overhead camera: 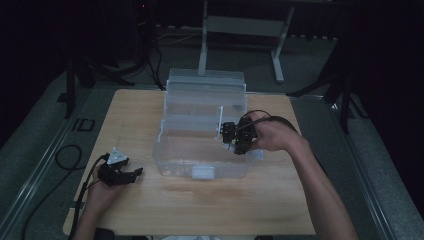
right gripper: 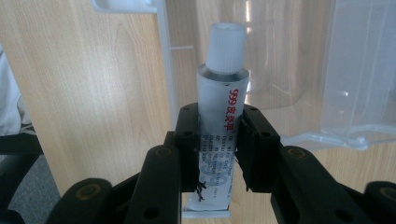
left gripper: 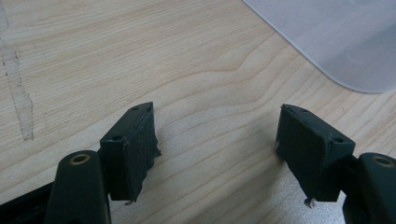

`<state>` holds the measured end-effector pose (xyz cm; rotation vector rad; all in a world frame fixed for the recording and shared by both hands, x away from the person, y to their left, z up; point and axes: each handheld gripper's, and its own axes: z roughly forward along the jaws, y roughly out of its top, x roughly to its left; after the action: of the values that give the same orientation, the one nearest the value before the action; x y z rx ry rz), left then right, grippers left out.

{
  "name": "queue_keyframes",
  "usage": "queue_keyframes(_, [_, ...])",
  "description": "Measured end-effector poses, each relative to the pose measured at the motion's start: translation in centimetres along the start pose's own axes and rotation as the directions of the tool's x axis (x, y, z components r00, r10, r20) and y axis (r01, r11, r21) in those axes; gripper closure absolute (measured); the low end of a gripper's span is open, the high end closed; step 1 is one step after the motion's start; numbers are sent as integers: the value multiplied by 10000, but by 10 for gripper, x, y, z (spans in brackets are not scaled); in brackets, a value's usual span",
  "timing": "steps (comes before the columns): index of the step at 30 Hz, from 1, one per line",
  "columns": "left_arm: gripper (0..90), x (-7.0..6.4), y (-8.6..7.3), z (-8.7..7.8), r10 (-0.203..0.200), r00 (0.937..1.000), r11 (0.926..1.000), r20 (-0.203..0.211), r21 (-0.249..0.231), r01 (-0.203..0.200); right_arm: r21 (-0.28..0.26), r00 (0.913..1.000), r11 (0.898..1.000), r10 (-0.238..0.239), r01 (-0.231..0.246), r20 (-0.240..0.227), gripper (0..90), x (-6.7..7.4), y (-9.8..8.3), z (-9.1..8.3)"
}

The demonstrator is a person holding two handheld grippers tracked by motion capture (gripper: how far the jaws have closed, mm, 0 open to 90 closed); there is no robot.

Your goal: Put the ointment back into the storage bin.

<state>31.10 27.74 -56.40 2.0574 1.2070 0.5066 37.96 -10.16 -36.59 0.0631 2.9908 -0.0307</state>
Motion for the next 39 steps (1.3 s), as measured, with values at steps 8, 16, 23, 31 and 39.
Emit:
queue_keyframes(8, [294, 0, 0, 0, 3, 10000, 10000, 8, 1, -3, 101, 9996, 9996, -274, 273, 91, 711, -2, 12, 1])
queue_keyframes(16, [294, 0, 0, 0, 9, 10000, 10000, 11, 10, -9, 413, 9986, 9979, -510, 504, 144, 710, -2, 24, 5])
queue_keyframes(23, [294, 0, 0, 0, 8, 10000, 10000, 13, 13, -8, 477, 9977, 9966, -670, 665, 96, 710, -3, 31, 12])
queue_keyframes(31, [294, 0, 0, 0, 11, 10000, 10000, 12, 11, -11, 685, 9962, 9939, -870, 865, 33, 709, -1, 39, 21])
queue_keyframes(39, [294, 0, 0, 0, 12, 10000, 10000, 13, 10, -12, 911, 9952, 9910, -983, 979, 0, 709, -4, 41, 27])
